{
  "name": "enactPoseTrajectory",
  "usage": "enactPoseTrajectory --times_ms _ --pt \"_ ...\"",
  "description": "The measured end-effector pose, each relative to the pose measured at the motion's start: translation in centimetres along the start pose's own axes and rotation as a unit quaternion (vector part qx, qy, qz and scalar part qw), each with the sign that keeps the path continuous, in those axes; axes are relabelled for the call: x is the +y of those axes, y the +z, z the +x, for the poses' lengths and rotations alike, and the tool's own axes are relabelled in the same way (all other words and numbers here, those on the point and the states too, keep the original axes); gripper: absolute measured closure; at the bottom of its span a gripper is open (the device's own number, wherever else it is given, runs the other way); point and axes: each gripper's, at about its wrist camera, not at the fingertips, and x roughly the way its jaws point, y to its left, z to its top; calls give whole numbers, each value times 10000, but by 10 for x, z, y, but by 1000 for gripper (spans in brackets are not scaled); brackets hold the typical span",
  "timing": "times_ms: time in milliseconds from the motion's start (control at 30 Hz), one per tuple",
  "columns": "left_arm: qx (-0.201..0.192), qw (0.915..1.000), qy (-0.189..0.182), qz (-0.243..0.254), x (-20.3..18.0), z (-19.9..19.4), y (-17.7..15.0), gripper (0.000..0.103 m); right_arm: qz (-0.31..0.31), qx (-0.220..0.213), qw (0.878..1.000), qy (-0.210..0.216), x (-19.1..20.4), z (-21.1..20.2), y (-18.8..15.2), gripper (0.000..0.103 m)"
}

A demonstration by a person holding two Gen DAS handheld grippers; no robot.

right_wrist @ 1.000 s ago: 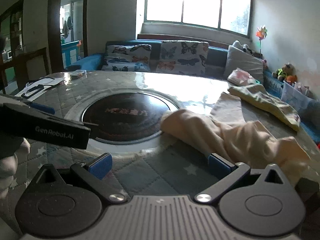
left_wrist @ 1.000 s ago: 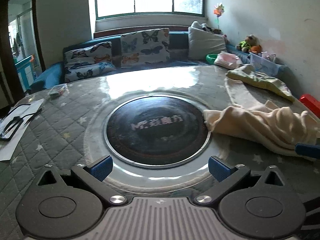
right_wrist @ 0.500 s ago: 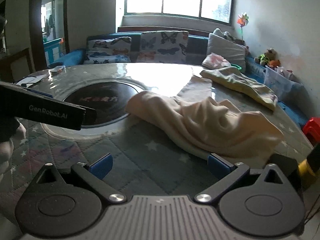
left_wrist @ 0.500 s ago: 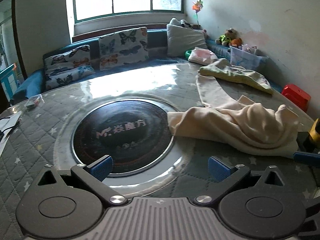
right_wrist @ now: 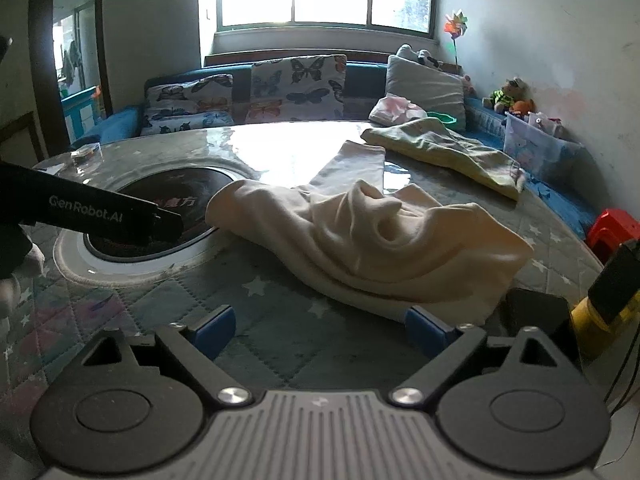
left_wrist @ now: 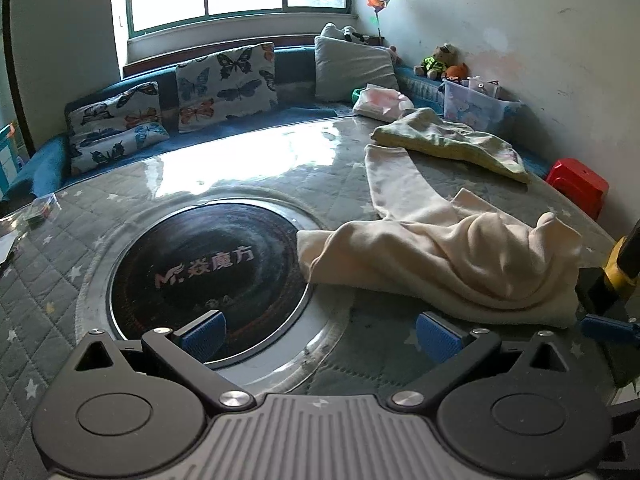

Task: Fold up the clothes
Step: 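Lower both grippers onto the cream shirt near its sleeves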

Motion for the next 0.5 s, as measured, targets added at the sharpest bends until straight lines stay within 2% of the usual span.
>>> enactPoseTrajectory --times_ms 500 --pt "-30 9999 -129 76 -15 17 30 1 288 -219 9993 51 -25 4 20 20"
